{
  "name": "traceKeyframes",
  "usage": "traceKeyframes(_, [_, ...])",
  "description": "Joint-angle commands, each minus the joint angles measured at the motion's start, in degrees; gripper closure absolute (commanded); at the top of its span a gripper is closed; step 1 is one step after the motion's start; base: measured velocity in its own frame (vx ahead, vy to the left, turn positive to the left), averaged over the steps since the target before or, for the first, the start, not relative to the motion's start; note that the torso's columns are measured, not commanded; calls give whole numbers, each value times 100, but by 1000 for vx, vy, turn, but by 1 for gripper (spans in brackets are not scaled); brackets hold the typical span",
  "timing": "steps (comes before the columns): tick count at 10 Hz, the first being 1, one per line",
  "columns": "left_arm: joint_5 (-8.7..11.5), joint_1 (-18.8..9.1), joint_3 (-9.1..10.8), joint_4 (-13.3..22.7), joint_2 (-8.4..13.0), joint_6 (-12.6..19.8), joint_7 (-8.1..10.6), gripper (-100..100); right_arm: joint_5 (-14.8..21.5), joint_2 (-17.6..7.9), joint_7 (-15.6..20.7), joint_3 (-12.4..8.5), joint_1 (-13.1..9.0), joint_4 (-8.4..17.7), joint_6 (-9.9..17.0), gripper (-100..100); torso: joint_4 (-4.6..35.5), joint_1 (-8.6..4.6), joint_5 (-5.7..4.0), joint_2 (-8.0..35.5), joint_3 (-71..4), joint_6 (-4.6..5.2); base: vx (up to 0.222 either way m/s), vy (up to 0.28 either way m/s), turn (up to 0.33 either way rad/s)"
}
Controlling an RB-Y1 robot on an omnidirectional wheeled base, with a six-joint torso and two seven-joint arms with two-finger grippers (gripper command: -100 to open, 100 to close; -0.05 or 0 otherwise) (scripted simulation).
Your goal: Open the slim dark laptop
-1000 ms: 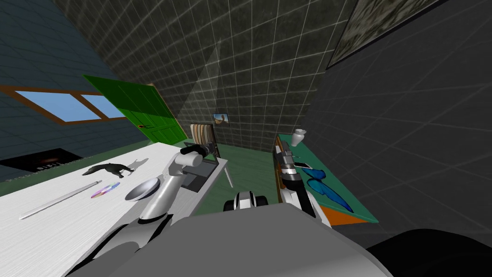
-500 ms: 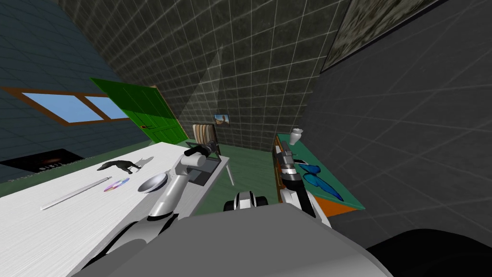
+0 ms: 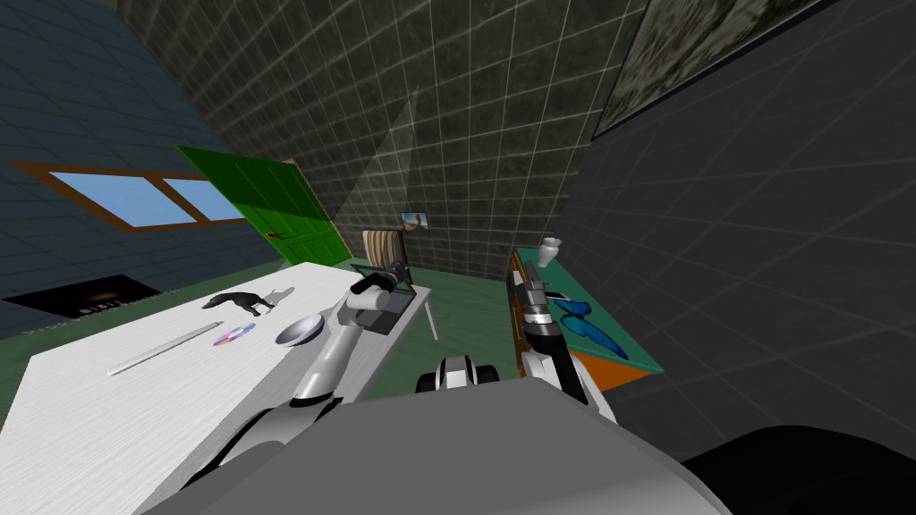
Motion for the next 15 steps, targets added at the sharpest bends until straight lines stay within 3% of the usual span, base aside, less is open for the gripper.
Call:
traceKeyframes(1, [-106, 37, -34, 320, -224, -460, -109, 100, 0, 0, 0, 0, 0, 0, 0, 0, 7, -9, -6, -4, -3, 2, -91, 41, -10])
traceKeyframes(4, [-180, 23, -38, 504, -367, -985, -180, 100, 0, 0, 0, 0, 0, 0, 0, 0, 8, -22, -10, 2, 0, 16, -83, 31, -12])
traceKeyframes(5, [-178, -16, -13, 470, -337, -905, -173, 100, 0, 0, 0, 0, 0, 0, 0, 0, 17, -24, -14, 5, 2, 12, -36, 13, 4])
traceKeyframes(6, [-252, 47, -57, 670, -495, -1227, -218, 100, 0, 0, 0, 0, 1, 0, 0, 0, 32, -27, -22, 9, 4, 3, -26, 51, -6])
traceKeyframes(8, [-252, 47, -57, 670, -495, -1410, -218, 100, 0, 0, 0, 0, 1, 0, 0, 0, 24, -5, -12, 7, 3, 1, -15, 40, -34])
traceKeyframes(9, [-324, 108, -101, 874, -648, -1653, -260, 100, 0, 0, 0, 0, 1, 0, 0, 0, 29, -9, -15, 11, 5, -9, -11, 50, -31])
traceKeyframes(11, [-324, 108, -101, 874, -648, -1880, -260, 100, 0, 0, 0, 0, 1, 0, 0, 0, 11, 6, -4, 3, 1, -6, -15, 32, -14])
traceKeyframes(14, [-469, 230, -189, 1281, -955, -2508, -343, 100, 0, 0, 0, 0, 1, 0, 0, 0, 0, 6, -1, -6, -5, -5, -16, 53, -35])
traceKeyframes(15, [-469, 230, -189, 1281, -955, -2678, -343, 100, 0, 0, 0, 0, 1, 0, 0, 0, -10, 13, 4, -12, -7, -6, -21, 58, -25])
